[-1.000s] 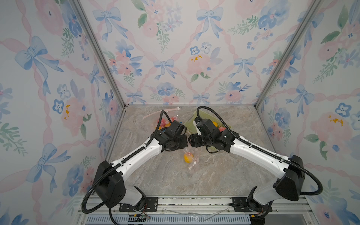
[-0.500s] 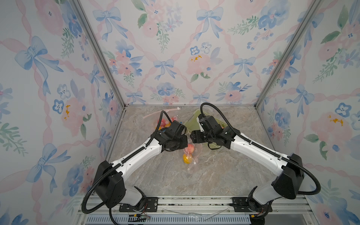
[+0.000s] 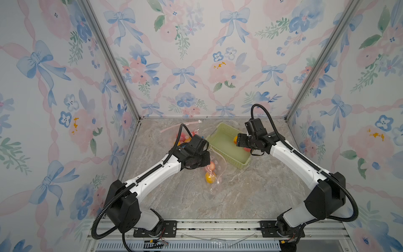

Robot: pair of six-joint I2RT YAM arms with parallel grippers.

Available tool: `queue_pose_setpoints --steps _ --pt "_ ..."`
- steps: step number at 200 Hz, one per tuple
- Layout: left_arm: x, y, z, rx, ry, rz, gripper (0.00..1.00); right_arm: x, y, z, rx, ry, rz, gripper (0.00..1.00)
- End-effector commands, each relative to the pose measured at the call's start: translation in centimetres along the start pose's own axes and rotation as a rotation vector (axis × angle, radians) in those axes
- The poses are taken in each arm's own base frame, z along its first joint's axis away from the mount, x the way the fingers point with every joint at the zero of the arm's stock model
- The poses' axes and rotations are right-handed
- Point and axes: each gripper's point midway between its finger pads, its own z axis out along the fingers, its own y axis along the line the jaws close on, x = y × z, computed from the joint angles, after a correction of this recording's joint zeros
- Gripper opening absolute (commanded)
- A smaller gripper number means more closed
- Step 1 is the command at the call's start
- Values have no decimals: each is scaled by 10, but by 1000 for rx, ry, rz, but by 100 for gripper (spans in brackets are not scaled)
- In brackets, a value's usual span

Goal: Place the peach in a zip-top bag and seal the zipper
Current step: Place the peach in the zipper food storage bag, then pick up the peach from the basket.

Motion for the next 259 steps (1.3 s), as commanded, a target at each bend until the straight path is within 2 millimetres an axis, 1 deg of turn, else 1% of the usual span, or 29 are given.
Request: queue_pose_setpoints --steps 1,23,30,49,91,137,172,213,239,259 --pt "-2 -7 -5 32 -8 -4 0 7 -15 38 88 60 -20 82" --pt "-1 -6 -5 32 -5 -6 0 5 -17 66 123 94 -39 83" --pt "-1 -6 -4 33 -3 -5 0 2 -18 72 130 96 -43 83" --pt "-1 -6 -4 34 -3 -6 0 2 -18 93 148 127 -51 84" --pt "-1 -7 -4 37 -2 -4 0 -2 -20 121 194 147 -82 85" --pt "0 -8 -1 43 5 -3 0 -8 -25 140 231 144 -94 85" --pt "0 -10 0 51 12 0 0 -9 -27 158 249 158 -101 85" --pt "-1 -12 0 53 9 0 0 -1 -26 176 239 172 -124 77" --pt "0 -12 0 54 11 -1 0 0 -26 178 235 171 -131 72" --pt "1 -10 1 48 15 -5 0 0 -23 176 223 164 -140 64"
